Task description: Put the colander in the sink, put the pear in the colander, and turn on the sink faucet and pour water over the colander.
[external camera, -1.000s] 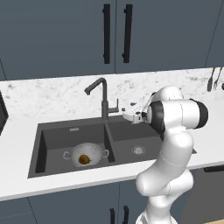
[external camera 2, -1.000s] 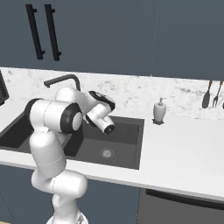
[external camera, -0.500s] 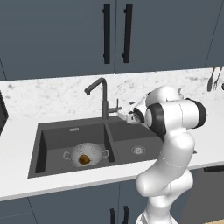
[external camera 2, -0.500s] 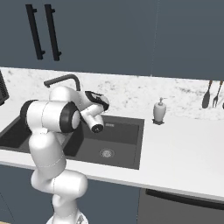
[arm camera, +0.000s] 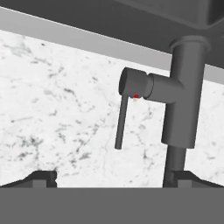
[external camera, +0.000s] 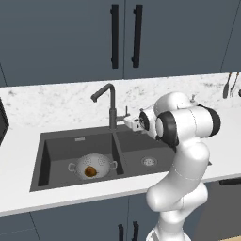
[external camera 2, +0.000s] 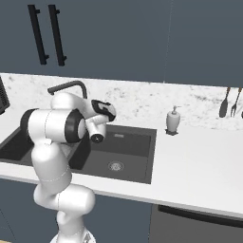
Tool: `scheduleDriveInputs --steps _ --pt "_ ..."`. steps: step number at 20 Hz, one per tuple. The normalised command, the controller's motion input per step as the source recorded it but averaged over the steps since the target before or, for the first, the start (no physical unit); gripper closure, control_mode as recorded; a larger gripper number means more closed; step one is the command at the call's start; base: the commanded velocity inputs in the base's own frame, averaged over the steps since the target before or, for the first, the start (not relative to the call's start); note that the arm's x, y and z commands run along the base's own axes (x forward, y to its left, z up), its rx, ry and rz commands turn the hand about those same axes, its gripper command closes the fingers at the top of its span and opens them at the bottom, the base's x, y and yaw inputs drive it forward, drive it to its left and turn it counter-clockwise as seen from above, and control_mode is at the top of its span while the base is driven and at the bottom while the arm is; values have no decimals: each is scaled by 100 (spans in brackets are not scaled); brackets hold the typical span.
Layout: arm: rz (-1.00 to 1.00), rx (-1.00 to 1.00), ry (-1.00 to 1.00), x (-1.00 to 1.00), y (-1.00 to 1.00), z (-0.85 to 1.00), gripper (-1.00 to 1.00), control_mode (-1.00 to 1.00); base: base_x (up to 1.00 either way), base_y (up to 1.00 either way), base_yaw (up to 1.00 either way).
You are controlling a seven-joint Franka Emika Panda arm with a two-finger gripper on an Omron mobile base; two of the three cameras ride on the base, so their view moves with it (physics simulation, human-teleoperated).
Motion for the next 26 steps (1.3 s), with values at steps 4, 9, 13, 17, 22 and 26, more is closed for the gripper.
scheduleDriveInputs --steps 4,9,13,17,22,26 --pt "-6 -1 -1 0 7 2 -100 -100 0 0 0" --pt "0 -1 0 3 6 1 -100 -100 0 0 0" --pt "0 0 0 20 0 0 -100 -100 0 0 0" --pt "0 0 0 30 0 0 -100 -100 0 0 0" --pt "0 0 0 23 5 0 -100 -100 0 0 0" --pt "0 0 0 33 6 0 -100 -100 0 0 0"
